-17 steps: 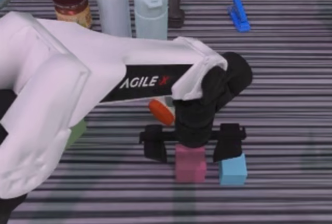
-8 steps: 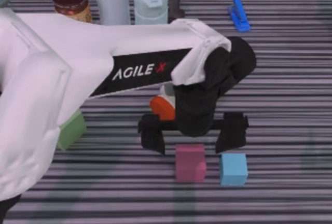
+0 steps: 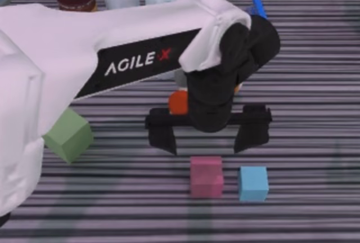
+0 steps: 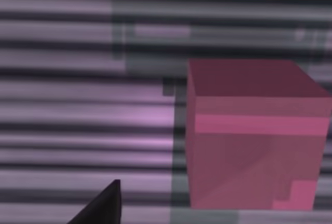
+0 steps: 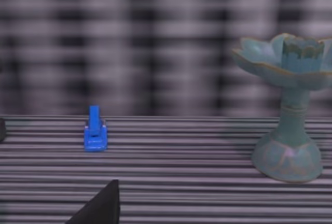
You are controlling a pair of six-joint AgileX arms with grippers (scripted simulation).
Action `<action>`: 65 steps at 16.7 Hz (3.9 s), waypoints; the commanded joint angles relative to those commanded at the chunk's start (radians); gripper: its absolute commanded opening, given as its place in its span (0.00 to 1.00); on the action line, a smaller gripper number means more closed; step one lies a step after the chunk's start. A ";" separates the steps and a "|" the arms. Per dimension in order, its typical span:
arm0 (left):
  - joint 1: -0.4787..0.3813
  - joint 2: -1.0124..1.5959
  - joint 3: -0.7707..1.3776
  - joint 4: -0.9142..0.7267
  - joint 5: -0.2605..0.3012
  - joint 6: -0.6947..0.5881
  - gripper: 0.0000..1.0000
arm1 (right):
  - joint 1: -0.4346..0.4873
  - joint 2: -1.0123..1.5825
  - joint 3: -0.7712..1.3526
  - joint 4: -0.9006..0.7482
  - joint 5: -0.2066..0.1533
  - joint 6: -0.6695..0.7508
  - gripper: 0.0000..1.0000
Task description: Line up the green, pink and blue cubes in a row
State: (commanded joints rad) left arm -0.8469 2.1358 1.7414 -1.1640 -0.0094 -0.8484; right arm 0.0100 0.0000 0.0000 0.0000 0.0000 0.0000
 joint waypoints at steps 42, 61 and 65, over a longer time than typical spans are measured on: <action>0.659 -0.055 -0.484 0.417 0.011 1.334 1.00 | 0.000 0.000 0.000 0.000 0.000 0.000 1.00; 0.659 -0.055 -0.484 0.417 0.011 1.334 0.00 | 0.000 0.000 0.000 0.000 0.000 0.000 1.00; 0.657 -0.067 -0.481 0.411 0.016 1.333 0.00 | 0.000 0.000 0.000 0.000 0.000 0.000 1.00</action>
State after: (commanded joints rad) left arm -0.1900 2.0687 1.2603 -0.7533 0.0067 0.4850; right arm 0.0100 0.0000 0.0000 0.0000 0.0000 0.0000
